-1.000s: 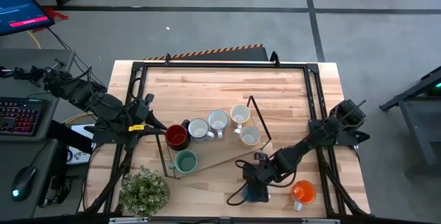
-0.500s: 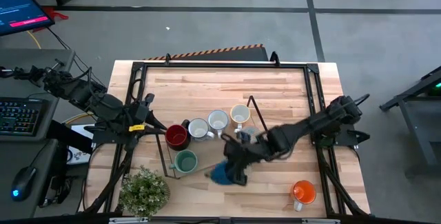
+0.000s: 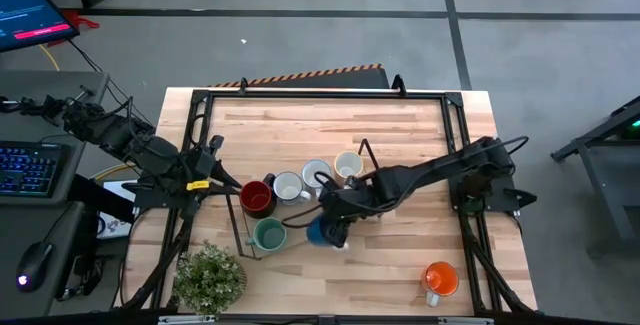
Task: Place coffee mugs
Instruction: Put the blue mug on the shelf
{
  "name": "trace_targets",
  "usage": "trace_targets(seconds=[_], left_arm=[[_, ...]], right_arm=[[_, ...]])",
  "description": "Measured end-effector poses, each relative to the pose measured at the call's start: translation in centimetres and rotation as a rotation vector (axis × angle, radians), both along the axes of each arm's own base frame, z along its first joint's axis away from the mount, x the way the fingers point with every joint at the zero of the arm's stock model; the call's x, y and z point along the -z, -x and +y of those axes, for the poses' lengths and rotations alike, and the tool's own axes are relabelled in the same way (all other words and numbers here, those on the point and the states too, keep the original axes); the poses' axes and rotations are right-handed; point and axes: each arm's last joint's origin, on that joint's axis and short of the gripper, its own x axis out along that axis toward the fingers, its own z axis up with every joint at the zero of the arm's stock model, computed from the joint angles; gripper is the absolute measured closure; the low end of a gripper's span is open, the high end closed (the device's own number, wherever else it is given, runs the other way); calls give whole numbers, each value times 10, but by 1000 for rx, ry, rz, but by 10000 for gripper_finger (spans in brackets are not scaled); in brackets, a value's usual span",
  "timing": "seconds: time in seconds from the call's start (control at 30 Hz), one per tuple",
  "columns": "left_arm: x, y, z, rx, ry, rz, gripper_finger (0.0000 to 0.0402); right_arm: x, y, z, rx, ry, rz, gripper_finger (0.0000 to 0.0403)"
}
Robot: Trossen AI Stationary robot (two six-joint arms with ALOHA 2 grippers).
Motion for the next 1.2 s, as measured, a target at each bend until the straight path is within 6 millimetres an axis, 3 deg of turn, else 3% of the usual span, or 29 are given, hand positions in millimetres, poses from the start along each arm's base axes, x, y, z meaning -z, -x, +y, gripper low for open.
trace_targets(seconds=[0.27, 0.57, 1.2], left_arm=[[0, 0, 0, 0, 0, 0, 355], [0, 0, 0, 0, 0, 0, 355], [0, 0, 0, 0, -1, 0, 355]], right_arm=[[31, -14, -10, 33, 12, 120, 403], [35, -8, -16, 112, 39, 193, 403], [33, -14, -11, 54, 20, 168, 403]])
